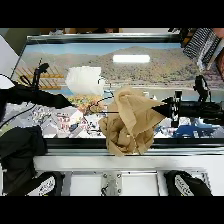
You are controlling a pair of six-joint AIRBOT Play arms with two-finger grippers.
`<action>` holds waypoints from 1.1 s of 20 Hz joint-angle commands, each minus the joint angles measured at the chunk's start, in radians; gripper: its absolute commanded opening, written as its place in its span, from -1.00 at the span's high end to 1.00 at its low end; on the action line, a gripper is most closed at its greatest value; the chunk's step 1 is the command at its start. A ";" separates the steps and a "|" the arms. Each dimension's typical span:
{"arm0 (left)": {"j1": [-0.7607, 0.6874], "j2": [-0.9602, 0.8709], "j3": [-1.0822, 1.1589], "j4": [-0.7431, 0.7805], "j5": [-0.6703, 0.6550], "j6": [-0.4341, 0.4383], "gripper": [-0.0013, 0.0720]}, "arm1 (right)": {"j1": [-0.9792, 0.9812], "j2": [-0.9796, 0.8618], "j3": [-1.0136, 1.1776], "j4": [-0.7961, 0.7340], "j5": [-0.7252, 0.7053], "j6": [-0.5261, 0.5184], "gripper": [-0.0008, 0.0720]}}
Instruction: Fold the clothes and pants, and hang the long-sleeved shirts on hangers.
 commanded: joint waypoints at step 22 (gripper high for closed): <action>-0.758 -0.001 -0.364 -0.002 0.445 -0.587 -0.11 | -0.011 0.020 0.000 0.013 -0.040 0.078 0.96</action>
